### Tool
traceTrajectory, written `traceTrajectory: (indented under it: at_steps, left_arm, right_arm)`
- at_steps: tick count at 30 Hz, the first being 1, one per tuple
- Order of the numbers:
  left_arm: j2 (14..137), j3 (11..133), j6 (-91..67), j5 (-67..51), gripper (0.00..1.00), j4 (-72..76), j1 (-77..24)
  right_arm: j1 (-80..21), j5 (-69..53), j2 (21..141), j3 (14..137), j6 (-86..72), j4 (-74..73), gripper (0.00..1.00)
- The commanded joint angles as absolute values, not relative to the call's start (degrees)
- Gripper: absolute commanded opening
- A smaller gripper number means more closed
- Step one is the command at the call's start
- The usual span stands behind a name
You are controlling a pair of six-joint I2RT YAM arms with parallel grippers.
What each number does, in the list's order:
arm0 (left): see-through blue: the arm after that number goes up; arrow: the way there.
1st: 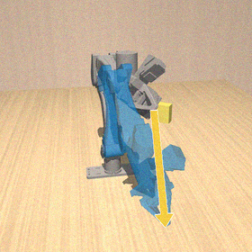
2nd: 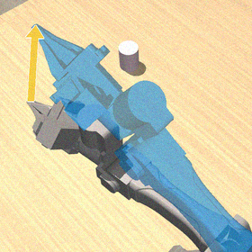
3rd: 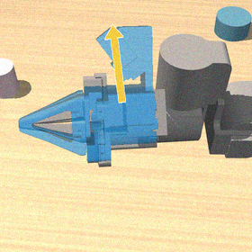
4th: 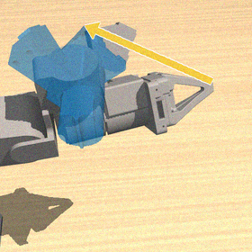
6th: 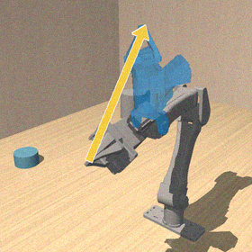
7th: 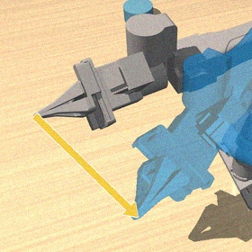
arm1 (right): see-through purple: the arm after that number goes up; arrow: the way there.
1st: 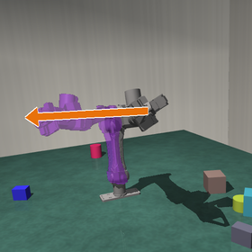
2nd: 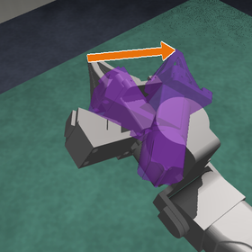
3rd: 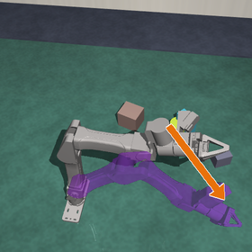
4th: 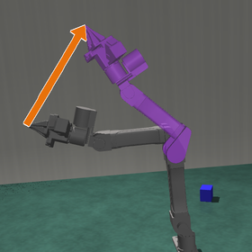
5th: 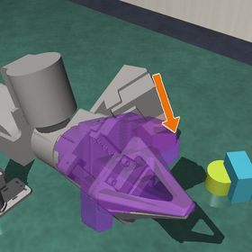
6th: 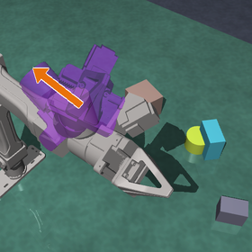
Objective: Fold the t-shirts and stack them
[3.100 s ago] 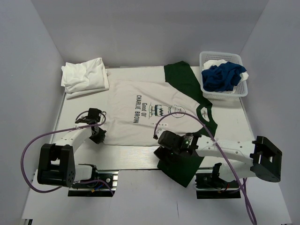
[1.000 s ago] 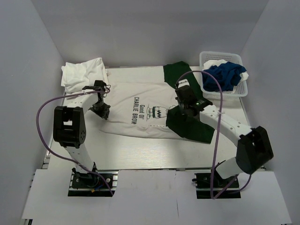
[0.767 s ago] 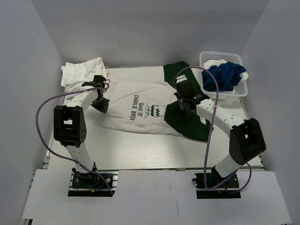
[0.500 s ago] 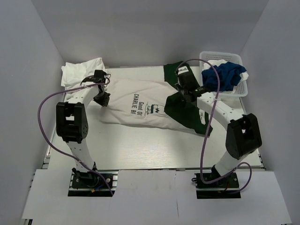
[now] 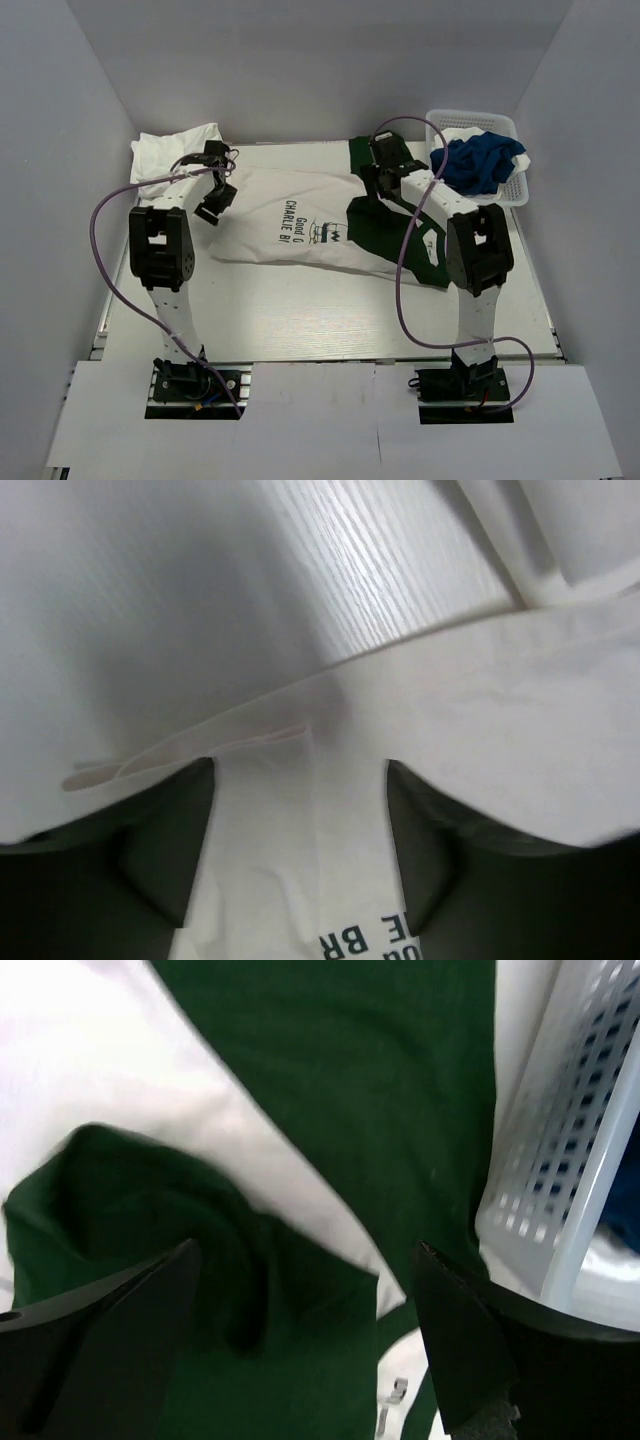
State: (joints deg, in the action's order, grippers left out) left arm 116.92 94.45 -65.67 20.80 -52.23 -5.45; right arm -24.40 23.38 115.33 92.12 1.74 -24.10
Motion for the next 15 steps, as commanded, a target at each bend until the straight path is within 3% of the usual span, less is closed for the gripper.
traceTrajectory:
  at_steps: [1, 3, 4, 9, 15]
  left_arm:
    - [115.06, 96.68, -68.46, 26.01, 0.85, -58.79, -4.22]
    - [113.30, 96.07, -68.47, 26.02, 0.98, -60.20, -4.22]
    - [112.33, 95.19, -68.47, 26.02, 0.99, -59.68, -4.22]
    - [105.57, 86.32, -64.52, 19.10, 0.99, -48.99, -5.62]
    - [108.36, 80.42, -58.89, 9.14, 0.99, -40.95, -6.15]
  right_arm:
    - [-24.52, 25.93, 115.93, 98.26, 0.44, -28.83, 0.90]
    - [-24.61, 24.70, 114.70, 95.81, -1.21, -27.95, 0.90]
    - [-24.44, 22.00, 111.56, 93.19, -1.67, -27.51, 0.90]
    - [-24.44, 14.16, 100.66, 76.61, -8.34, -21.37, 0.90]
    - [-23.99, 1.68, 94.83, 64.61, -13.01, -11.88, 0.90]
